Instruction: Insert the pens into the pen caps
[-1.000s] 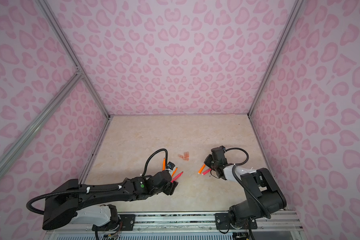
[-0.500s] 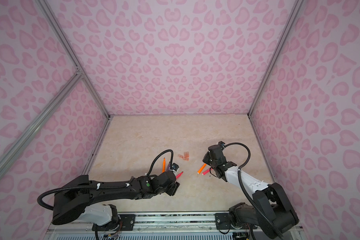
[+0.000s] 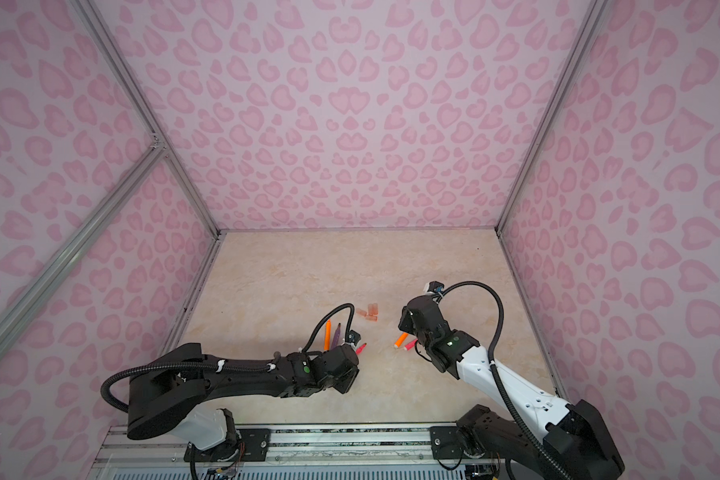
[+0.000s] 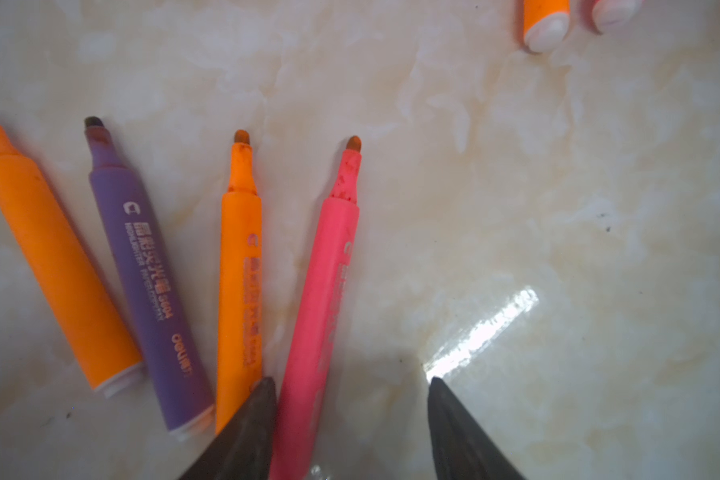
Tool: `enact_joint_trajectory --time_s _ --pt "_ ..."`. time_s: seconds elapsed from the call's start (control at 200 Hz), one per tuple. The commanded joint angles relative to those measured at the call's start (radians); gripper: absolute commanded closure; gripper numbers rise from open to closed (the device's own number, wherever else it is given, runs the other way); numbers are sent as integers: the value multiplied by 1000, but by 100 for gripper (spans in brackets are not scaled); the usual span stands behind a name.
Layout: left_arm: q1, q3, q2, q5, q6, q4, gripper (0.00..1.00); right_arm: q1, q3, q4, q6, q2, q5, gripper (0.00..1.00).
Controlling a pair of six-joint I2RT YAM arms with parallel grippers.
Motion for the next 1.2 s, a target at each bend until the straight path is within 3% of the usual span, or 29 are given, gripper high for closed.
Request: enact_joint_trajectory --time_s 0.0,0.325,0.36,0.505,0.685,0.87,1.195 --pt "-1 -3 16 -8 -20 10 44 7 -2 -18 -6 -10 25 57" --pt "-2 -17 38 -26 -32 25 63 28 -27 9 7 -30 23 56" --pt "-1 -16 41 -26 -32 28 69 33 -33 20 12 -32 18 56" --pt "-2 -8 49 -31 -33 38 79 75 -75 107 33 -50 -4 51" --pt "-2 2 0 -19 -19 62 82 124 -144 240 81 -91 -22 46" --pt "-2 44 -53 8 13 70 86 226 -200 342 130 -119 59 44" --pt "19 86 -155 33 36 98 92 275 -284 511 192 -133 62 43"
